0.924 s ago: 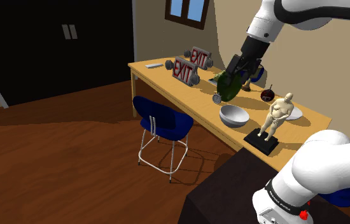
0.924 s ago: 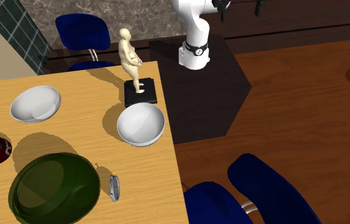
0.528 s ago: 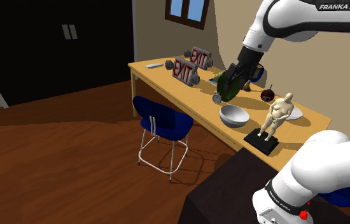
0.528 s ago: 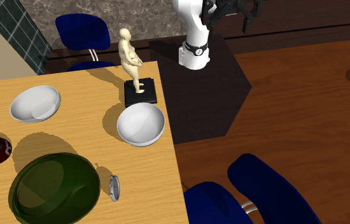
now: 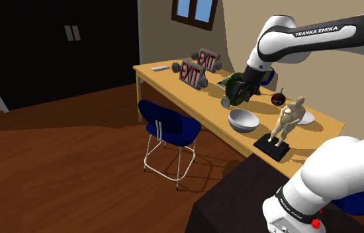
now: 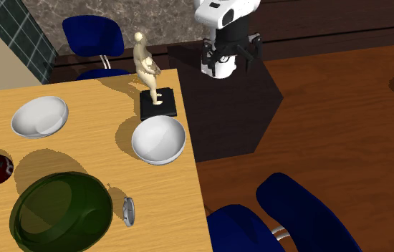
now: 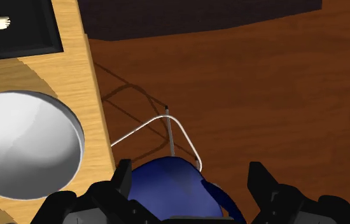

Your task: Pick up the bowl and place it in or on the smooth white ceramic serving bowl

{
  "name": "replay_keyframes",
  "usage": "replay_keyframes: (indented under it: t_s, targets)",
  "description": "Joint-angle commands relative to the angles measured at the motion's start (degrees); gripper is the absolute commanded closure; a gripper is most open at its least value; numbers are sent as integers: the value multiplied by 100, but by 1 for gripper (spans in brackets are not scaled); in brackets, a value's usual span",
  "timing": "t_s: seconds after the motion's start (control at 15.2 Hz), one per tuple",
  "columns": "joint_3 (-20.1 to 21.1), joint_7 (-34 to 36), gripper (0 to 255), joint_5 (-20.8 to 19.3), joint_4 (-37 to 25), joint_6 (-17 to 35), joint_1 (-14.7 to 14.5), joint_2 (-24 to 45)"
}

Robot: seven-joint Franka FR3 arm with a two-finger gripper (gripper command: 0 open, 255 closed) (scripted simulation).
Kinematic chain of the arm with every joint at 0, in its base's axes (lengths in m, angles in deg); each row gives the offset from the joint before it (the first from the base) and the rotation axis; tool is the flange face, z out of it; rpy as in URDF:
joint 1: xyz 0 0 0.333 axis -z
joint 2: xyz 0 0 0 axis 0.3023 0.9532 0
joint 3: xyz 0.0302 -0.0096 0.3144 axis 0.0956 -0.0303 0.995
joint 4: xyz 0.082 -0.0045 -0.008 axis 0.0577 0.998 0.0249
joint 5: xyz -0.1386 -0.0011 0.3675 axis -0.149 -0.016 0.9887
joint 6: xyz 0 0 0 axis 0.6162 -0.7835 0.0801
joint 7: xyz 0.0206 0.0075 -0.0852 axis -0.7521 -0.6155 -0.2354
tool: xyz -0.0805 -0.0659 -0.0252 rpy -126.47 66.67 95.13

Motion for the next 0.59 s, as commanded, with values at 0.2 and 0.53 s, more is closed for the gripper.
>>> replay_keyframes:
  t_s: [0.2,0.53]
  targets:
    - [-369,-429,0,-112,-12,807,127,876]
    - [-722,-894,0,-58,-179,1536,208,1840]
